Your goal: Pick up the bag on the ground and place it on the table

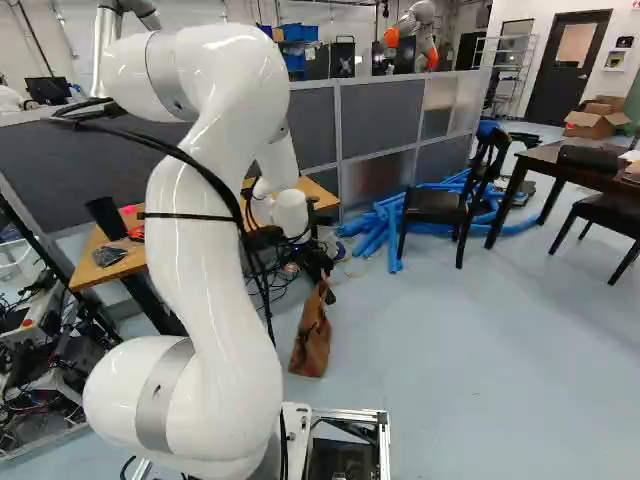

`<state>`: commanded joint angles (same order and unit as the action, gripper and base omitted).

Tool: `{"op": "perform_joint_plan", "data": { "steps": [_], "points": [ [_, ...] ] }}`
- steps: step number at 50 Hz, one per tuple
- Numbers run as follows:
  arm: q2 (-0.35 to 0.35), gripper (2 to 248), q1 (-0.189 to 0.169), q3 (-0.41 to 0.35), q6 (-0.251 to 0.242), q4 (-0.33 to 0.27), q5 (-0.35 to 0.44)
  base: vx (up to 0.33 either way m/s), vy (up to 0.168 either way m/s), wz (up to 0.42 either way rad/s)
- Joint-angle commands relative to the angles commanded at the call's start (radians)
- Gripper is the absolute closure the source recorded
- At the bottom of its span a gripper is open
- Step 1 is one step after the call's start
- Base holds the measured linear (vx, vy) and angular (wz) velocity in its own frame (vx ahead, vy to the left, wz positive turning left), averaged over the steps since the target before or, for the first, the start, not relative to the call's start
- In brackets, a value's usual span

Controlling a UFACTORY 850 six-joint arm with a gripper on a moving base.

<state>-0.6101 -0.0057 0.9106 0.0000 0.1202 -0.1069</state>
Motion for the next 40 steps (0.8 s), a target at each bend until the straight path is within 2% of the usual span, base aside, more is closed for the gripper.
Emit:
{"op": "perform_joint_plan", "data": {
  "steps": [40],
  "points": [
    [-0.187, 3, -0.006, 0.142, 0.0, 0.0, 0.0, 0.0, 0.0, 0.0]
  ]
}}
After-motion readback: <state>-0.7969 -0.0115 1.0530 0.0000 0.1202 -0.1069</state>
